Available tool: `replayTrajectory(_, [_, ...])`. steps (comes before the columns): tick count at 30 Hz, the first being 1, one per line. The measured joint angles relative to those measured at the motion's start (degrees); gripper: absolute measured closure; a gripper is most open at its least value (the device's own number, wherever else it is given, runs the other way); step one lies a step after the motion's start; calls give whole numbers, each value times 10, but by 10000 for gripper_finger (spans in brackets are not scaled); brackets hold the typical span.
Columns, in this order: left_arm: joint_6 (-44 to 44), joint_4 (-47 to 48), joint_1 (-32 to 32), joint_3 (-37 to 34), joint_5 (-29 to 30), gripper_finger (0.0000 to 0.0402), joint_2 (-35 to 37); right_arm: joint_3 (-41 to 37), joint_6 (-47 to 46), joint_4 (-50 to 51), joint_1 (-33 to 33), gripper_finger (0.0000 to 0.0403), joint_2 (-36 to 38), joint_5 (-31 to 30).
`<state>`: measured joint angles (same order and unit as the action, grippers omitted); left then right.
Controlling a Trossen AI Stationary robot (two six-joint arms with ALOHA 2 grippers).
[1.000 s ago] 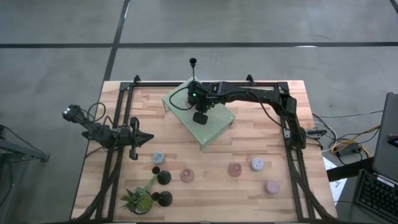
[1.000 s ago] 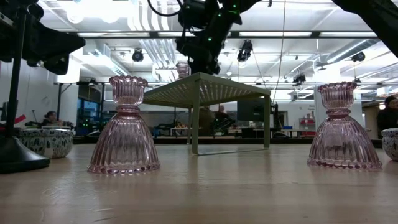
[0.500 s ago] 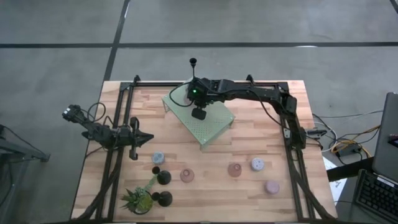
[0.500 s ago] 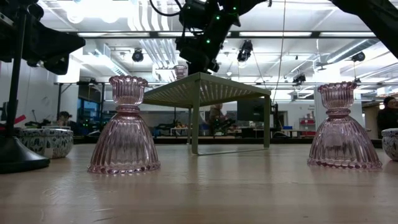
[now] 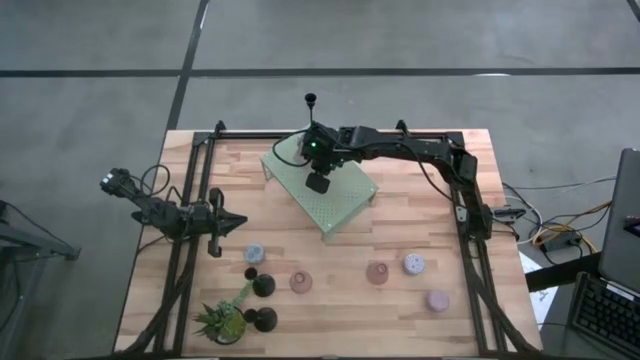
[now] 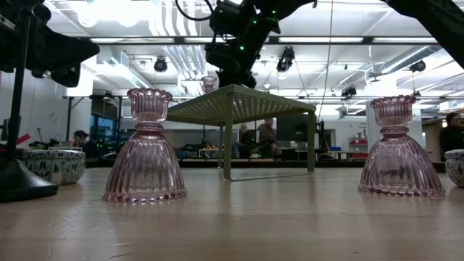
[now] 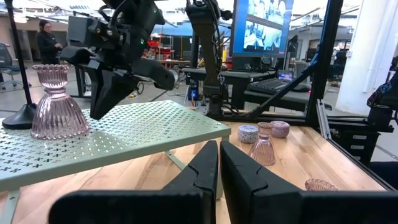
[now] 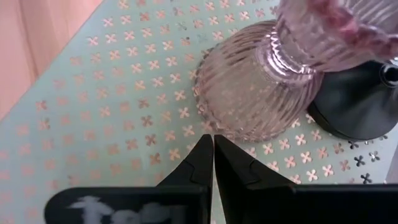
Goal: Pick & Place candle stick holders
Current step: Put the top pink glass candle holder on the shelf aligned with the black candle holder
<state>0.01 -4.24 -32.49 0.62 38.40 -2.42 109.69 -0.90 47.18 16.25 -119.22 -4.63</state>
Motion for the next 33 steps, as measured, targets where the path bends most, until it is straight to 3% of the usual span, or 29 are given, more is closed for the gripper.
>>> replayTrajectory(33, [0,0,0,0,0,381,0,-1,22,-108,12,394,0,-29])
